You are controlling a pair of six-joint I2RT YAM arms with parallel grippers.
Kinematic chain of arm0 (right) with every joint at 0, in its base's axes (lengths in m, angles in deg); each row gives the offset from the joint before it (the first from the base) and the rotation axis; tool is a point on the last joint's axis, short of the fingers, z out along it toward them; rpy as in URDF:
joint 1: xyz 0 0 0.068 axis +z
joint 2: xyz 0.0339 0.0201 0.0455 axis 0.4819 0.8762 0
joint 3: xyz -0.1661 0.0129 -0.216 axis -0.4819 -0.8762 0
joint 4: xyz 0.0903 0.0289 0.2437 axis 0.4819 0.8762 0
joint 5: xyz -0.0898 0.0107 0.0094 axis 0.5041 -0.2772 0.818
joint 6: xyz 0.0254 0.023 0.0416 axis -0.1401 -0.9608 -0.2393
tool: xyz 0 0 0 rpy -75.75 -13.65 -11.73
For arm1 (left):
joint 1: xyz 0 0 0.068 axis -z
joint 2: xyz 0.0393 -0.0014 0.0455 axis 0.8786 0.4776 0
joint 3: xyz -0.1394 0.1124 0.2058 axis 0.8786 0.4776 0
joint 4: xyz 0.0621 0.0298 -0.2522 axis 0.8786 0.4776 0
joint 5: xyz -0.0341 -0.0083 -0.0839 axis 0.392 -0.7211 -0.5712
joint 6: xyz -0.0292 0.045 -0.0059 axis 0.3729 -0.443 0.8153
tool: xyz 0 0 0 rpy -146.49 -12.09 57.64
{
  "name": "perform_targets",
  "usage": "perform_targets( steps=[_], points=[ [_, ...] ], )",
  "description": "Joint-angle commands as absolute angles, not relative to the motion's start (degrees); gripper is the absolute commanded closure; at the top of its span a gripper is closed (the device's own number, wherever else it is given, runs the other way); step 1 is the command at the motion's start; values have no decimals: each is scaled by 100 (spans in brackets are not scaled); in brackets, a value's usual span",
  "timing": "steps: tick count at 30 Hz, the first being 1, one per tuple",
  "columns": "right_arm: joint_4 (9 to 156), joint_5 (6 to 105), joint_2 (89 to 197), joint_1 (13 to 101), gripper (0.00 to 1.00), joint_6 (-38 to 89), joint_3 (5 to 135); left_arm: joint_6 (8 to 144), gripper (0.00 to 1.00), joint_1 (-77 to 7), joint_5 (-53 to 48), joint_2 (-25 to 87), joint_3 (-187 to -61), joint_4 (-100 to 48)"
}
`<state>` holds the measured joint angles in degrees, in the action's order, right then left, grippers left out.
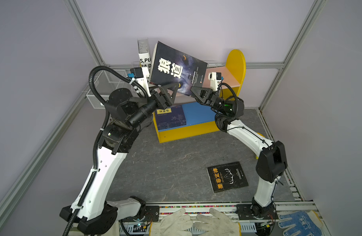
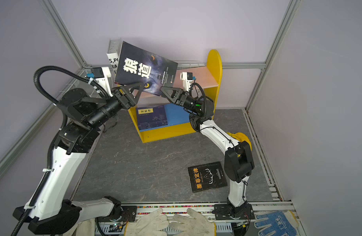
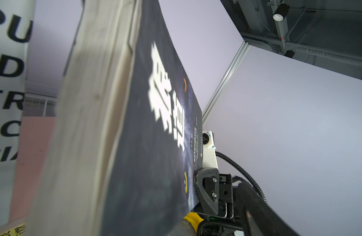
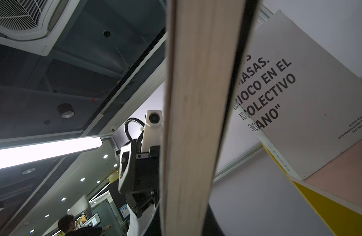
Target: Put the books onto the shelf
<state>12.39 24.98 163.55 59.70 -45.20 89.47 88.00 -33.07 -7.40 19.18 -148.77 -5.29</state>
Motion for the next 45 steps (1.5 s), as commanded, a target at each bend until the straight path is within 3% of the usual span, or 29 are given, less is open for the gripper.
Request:
perform_targets(
  steps=[1, 6, 11, 14, 21, 26, 32, 38, 45],
  points=[
    [424, 3107, 16490, 5971, 83, -5173, 9282, 9125, 18, -3310, -688, 1698, -14353, -1680],
    [337, 3168, 16687, 6067, 83, -5328, 9566, 9458, 18, -3301, -724, 1852, -14079, -2309],
    [369, 3225, 16762, 6112, 83, -5329, 9656, 9622, 26, -3282, -600, 2136, -14146, -2573],
    [346, 3284, 16802, 6157, 83, -5343, 9698, 9668, 37, -3218, -473, 2268, -14171, -2769],
    [345, 3542, 16968, 6271, 83, -5342, 9763, 9113, 78, -2816, 402, 2331, -14330, -2689],
    [633, 3612, 17052, 6248, 78, -5152, 9690, 8486, 95, -2722, 957, 2354, -14656, -2238],
    [1747, 3730, 16772, 6069, 50, -4128, 9156, 7496, 100, -2728, 1661, 2758, -15806, -794],
    [3662, 4028, 16223, 5935, 47, -2449, 8894, 6776, 100, -2736, 2383, 3470, -17239, 604],
    [6280, 4610, 15873, 6105, 47, -265, 9633, 6414, 100, -2754, 3096, 4029, -18075, 1394]
  ],
)
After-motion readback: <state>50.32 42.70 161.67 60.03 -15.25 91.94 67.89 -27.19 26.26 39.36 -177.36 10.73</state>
